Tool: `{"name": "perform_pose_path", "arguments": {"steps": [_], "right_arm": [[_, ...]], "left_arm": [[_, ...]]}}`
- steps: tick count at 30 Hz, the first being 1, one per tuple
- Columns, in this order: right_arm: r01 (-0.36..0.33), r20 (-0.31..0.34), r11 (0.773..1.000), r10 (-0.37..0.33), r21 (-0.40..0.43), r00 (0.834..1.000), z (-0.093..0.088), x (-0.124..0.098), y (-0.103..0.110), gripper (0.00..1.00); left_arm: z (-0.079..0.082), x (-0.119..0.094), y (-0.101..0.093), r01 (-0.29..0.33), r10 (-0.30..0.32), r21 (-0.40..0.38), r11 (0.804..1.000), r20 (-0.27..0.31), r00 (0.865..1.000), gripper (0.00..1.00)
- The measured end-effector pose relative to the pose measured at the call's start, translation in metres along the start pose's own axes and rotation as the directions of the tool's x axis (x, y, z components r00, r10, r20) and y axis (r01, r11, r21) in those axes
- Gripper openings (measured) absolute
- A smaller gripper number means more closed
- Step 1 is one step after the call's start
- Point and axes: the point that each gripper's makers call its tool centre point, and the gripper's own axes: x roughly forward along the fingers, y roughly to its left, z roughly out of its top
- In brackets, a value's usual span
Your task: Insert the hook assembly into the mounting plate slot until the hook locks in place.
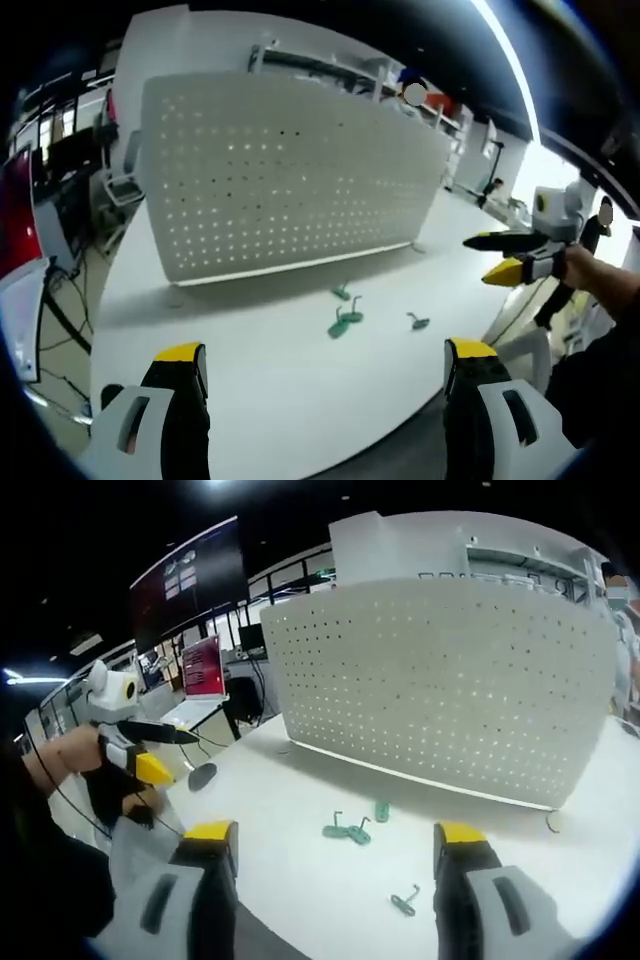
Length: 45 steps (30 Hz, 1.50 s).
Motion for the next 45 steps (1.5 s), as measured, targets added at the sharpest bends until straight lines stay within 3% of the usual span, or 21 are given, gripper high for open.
{"name": "perform_pose_path", "arguments": {"steps": [16,24,31,45], "right_arm": [[0.034,-0.011,0.999,-0.034,0.019,0.999,-0.01,-0.003,-0.012,0.71],[0.009,-0.036,1.0,-0.009,0.01,0.999,-0.017,0.008,-0.009,0.64],[-0.032,-0.042,0.999,0.031,-0.008,0.999,-0.013,0.028,-0.004,0.6],[-0.156,-0.093,0.986,0.151,-0.052,0.984,-0.028,0.089,0.026,0.48]], "left_arm": [[-0.01,0.01,-0.001,0.01,-0.01,-0.012,1.0,-0.031,0.999,1.0],[-0.009,0.009,0.0,0.001,-0.001,-0.011,1.0,-0.035,0.999,1.0],[-0.011,0.007,0.005,-0.02,0.019,-0.033,0.999,-0.034,0.999,1.0],[-0.018,0.0,0.018,-0.065,0.062,-0.071,0.995,-0.04,0.997,1.0]]}}
